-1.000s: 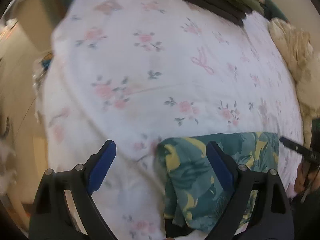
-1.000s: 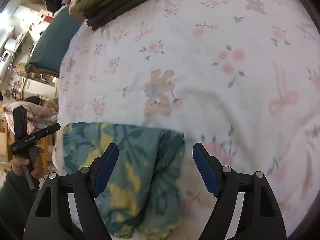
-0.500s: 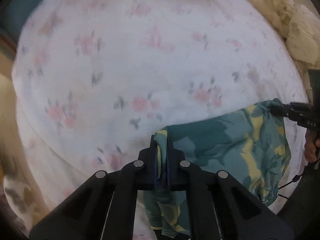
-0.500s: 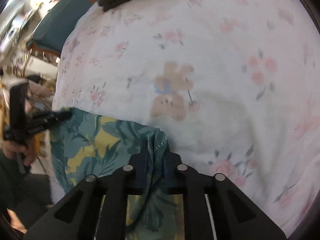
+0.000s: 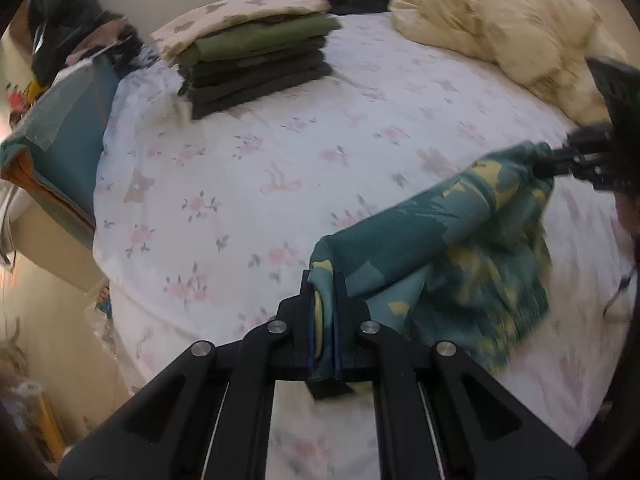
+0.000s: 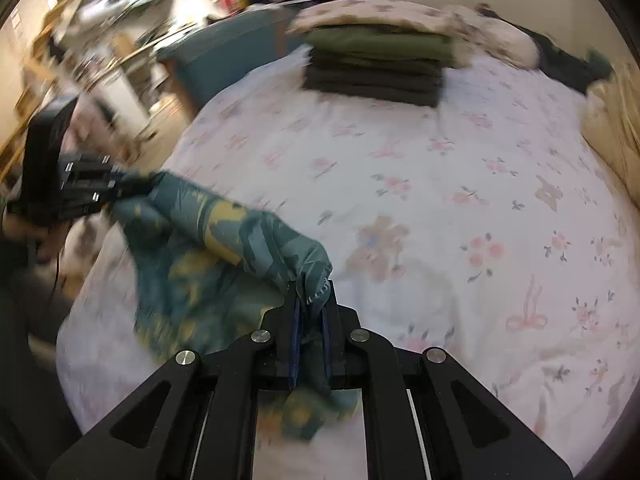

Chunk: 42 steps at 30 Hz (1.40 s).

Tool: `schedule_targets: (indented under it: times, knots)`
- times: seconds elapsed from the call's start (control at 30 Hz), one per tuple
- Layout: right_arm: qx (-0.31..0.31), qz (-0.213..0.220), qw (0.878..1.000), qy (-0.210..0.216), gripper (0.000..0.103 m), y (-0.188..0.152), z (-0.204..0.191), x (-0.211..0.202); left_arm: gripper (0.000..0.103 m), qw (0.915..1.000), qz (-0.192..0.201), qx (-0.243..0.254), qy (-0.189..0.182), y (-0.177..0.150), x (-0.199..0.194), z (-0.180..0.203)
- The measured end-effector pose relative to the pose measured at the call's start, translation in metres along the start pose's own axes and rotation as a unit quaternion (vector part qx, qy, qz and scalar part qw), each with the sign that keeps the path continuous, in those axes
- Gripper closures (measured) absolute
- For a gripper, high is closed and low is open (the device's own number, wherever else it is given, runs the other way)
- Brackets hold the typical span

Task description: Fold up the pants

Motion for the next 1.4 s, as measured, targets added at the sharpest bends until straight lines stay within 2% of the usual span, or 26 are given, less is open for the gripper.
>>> schedule_targets:
  times: [0.07,0.2,0.37,0.47,0.5,0.57,0.63,0.67,0.7,0.77,0.83,0.87,0.93,0.97,1.0,1.03,1.13,1.2,1.23,1.27,1.33,1.37,1.4]
  knots:
    - [-0.021,-0.011,1.000,0.000,0.095,-0.007,-0.007,-0.005,0.098,0.9996,-0.010,0.022,-0.016,-0.014,-0.010,0.011]
    - [-0.066,-0.050,0.997,-0.005,0.095,-0.027,-0.024,-0.014,0.098,0.9968,-0.036,0.068,-0.019,-0.032,-0.020,0.036]
    - [-0.122,-0.123,0.985,-0.024,0.096,-0.064,-0.050,0.000,0.098,0.9840,-0.122,0.128,-0.025,-0.068,0.005,0.064]
    - [-0.144,-0.124,0.980,-0.053,0.096,-0.071,-0.057,0.006,0.095,0.9795,-0.146,0.136,-0.030,-0.079,0.018,0.071]
    - [-0.138,-0.126,0.981,-0.052,0.096,-0.071,-0.056,0.006,0.094,0.9777,-0.155,0.141,-0.019,-0.082,0.022,0.072]
    - [-0.132,-0.142,0.980,-0.051,0.096,-0.076,-0.057,0.009,0.088,0.9766,-0.175,0.124,-0.024,-0.085,0.026,0.068]
    - [-0.116,-0.181,0.976,-0.036,0.096,-0.084,-0.055,0.017,0.077,0.9727,-0.200,0.113,-0.033,-0.088,0.031,0.064]
    - [-0.113,-0.199,0.973,-0.038,0.096,-0.087,-0.054,0.021,0.062,0.9706,-0.213,0.106,-0.038,-0.089,0.033,0.061]
    - [-0.114,-0.213,0.969,-0.045,0.096,-0.090,-0.055,0.023,0.054,0.9683,-0.228,0.092,-0.044,-0.089,0.032,0.057]
    - [-0.124,-0.229,0.964,-0.059,0.096,-0.089,-0.057,0.019,0.052,0.9678,-0.235,0.065,-0.061,-0.084,0.020,0.047]
    - [-0.109,-0.217,0.969,-0.047,0.094,-0.078,-0.052,0.000,0.052,0.9764,-0.203,0.038,-0.064,-0.074,-0.004,0.033]
    - [-0.094,-0.207,0.973,-0.036,0.091,-0.072,-0.047,-0.009,0.052,0.9826,-0.169,0.007,-0.077,-0.065,-0.023,0.022]
    - [-0.055,-0.167,0.984,-0.011,0.091,-0.053,-0.034,-0.034,0.052,0.9876,-0.110,-0.061,-0.094,-0.048,-0.048,0.002]
    - [-0.042,-0.149,0.988,-0.005,0.091,-0.044,-0.029,-0.042,0.052,0.9872,-0.081,-0.095,-0.099,-0.040,-0.056,-0.007]
    - [-0.016,-0.118,0.993,-0.004,0.091,-0.031,-0.022,-0.052,0.051,0.9832,-0.046,-0.149,-0.096,-0.031,-0.062,-0.017]
    - [0.012,-0.099,0.995,0.001,0.090,-0.020,-0.015,-0.055,0.051,0.9766,-0.027,-0.194,-0.089,-0.025,-0.060,-0.021]
    - [0.106,-0.091,0.990,-0.001,0.090,0.005,-0.003,-0.034,0.054,0.9663,-0.007,-0.247,-0.071,-0.008,-0.031,-0.009]
    - [0.144,-0.109,0.984,0.010,0.090,0.006,-0.005,-0.004,0.054,0.9664,-0.004,-0.246,-0.074,-0.004,-0.004,0.008]
    - [0.153,-0.121,0.981,0.018,0.090,0.002,-0.009,0.010,0.058,0.9681,-0.007,-0.238,-0.079,-0.004,0.012,0.019]
    - [0.153,-0.141,0.978,0.028,0.090,-0.005,-0.016,0.026,0.059,0.9681,-0.013,-0.235,-0.085,-0.007,0.027,0.025]
    - [0.140,-0.167,0.975,0.032,0.091,-0.023,-0.030,0.040,0.059,0.9590,-0.049,-0.256,-0.112,-0.024,0.057,0.036]
    - [0.120,-0.186,0.975,0.020,0.091,-0.034,-0.038,0.048,0.059,0.9580,-0.062,-0.255,-0.116,-0.032,0.067,0.039]
    - [0.101,-0.199,0.975,0.004,0.092,-0.041,-0.042,0.054,0.056,0.9632,-0.070,-0.235,-0.109,-0.040,0.072,0.044]
Point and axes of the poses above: each gripper's, at about its wrist camera, not at the fingertips, and x roughly the way its jaws point, z to its right, y to its top, the point moved 1 cm from there along x, roughly the way its jaws point, and after that the axes turned 14 degrees about -y, right-handed, at the moved point
